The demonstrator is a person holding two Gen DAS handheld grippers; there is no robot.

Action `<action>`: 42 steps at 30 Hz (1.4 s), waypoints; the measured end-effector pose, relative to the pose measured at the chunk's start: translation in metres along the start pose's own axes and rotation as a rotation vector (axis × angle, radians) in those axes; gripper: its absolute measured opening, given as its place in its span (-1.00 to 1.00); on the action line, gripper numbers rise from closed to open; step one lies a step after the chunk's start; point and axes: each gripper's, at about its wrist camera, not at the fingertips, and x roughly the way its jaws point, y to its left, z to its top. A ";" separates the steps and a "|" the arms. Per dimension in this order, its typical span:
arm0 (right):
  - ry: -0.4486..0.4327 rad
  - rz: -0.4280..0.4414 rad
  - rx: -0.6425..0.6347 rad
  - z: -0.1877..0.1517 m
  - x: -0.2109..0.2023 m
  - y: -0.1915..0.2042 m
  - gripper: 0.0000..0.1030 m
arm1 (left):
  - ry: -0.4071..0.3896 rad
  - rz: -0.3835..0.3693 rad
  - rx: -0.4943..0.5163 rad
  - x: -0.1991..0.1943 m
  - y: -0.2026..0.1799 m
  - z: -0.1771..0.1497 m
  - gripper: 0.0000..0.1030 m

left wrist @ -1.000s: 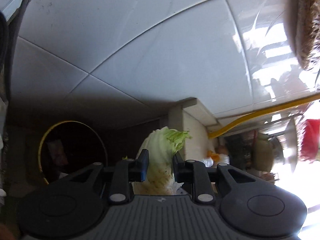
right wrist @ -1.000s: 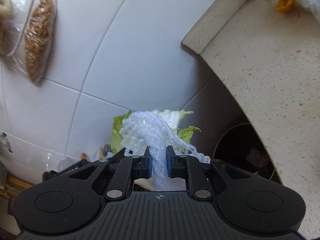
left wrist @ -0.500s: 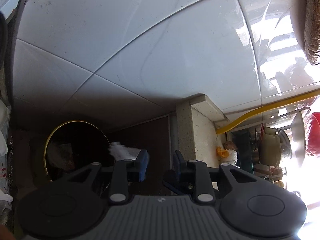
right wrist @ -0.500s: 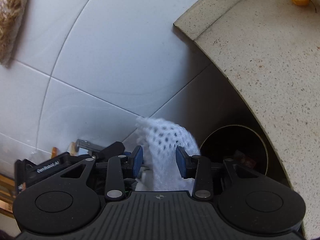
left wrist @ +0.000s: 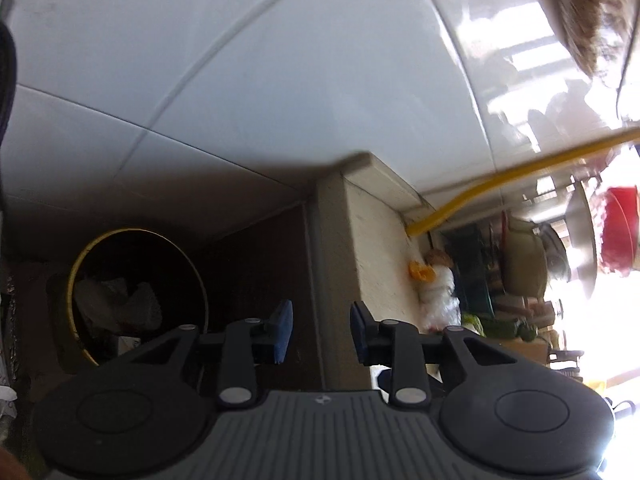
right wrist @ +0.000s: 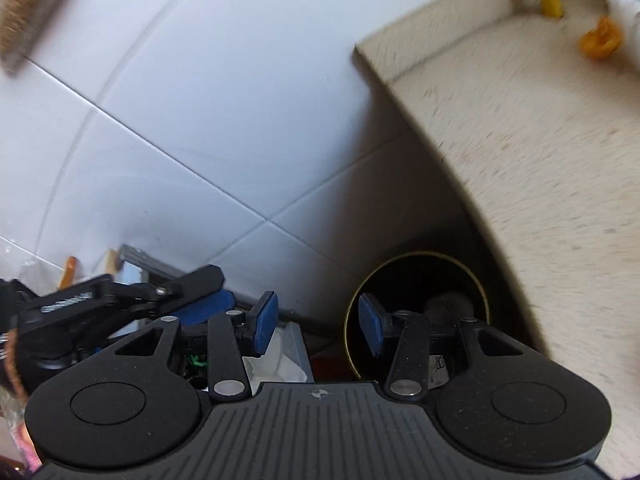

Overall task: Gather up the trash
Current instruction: 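Move left tool to another white foam net while right tool reaches the clear packet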

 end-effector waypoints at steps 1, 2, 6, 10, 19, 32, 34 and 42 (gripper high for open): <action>-0.017 0.003 0.006 -0.002 -0.011 -0.002 0.12 | 0.013 -0.008 0.020 0.004 -0.008 -0.003 -0.36; -0.034 0.003 0.010 -0.004 -0.022 -0.004 0.16 | 0.026 -0.015 0.043 0.009 -0.016 -0.006 -0.35; -0.123 -0.054 0.005 -0.016 -0.071 -0.016 0.22 | 0.076 -0.045 0.136 0.028 -0.051 -0.021 -0.29; -0.249 -0.167 0.013 -0.027 -0.129 -0.041 0.35 | 0.108 -0.065 0.252 0.045 -0.092 -0.039 -0.23; -0.387 -0.362 0.065 -0.048 -0.203 -0.110 0.61 | 0.200 -0.079 0.595 0.081 -0.179 -0.105 -0.15; -0.445 -0.312 0.162 -0.062 -0.238 -0.172 0.61 | 0.276 0.010 0.827 0.142 -0.225 -0.150 -0.02; -0.450 -0.309 0.178 -0.063 -0.238 -0.176 0.61 | 0.268 0.029 0.867 0.152 -0.232 -0.151 0.09; -0.476 -0.339 0.238 -0.059 -0.238 -0.181 0.61 | 0.278 0.078 0.978 0.184 -0.242 -0.159 0.44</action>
